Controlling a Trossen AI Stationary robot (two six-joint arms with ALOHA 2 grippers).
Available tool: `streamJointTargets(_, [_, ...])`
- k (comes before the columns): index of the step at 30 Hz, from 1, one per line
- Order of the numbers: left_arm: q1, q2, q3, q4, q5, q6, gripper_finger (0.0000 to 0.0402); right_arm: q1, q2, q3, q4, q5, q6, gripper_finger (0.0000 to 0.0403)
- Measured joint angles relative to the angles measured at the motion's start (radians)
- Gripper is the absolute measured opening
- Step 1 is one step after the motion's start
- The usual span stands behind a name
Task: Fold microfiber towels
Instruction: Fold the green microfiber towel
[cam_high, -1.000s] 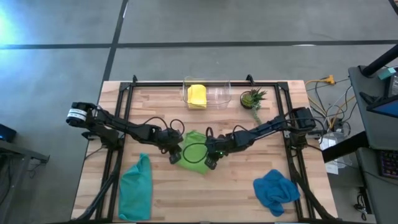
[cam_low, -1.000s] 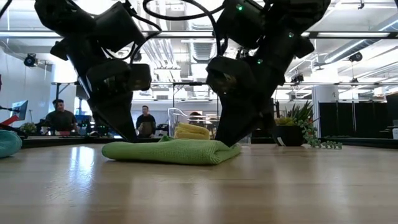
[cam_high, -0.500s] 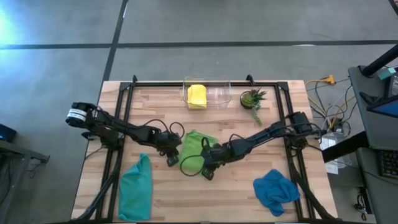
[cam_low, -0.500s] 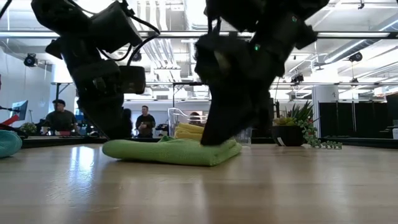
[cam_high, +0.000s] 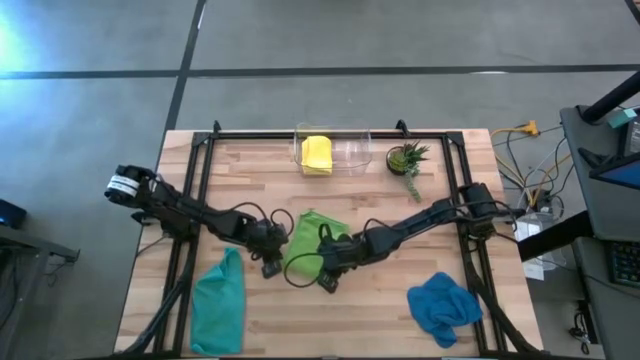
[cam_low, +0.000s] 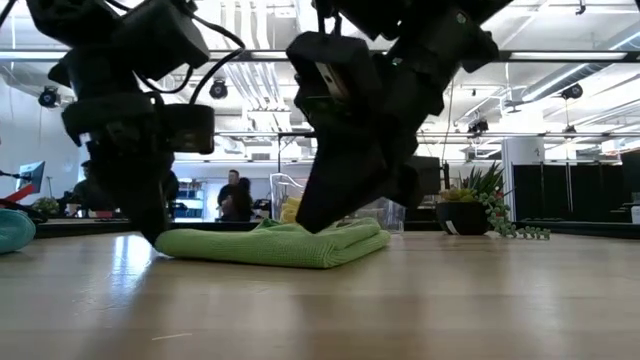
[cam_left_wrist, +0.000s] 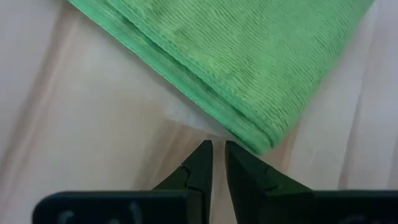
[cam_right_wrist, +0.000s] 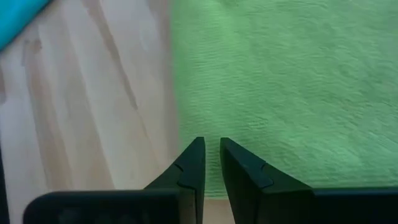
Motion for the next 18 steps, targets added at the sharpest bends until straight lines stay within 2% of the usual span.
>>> streamJointTargets(11, [-0.055, 0.0, -0.006, 0.001, -0.015, -0.03, 0.0028, 0.027, 0.042, 0.037, -0.022, -0.031, 0.005, 0.0047])
streamJointTargets(14, [-0.074, 0.0, -0.008, 0.001, -0.021, -0.03, 0.0028, 0.027, 0.006, 0.045, -0.037, -0.017, -0.026, 0.0047])
streamJointTargets(18, [-0.105, 0.0, -0.01, 0.002, -0.028, -0.03, 0.0028, 0.036, -0.104, 0.049, -0.056, 0.063, -0.112, 0.0047])
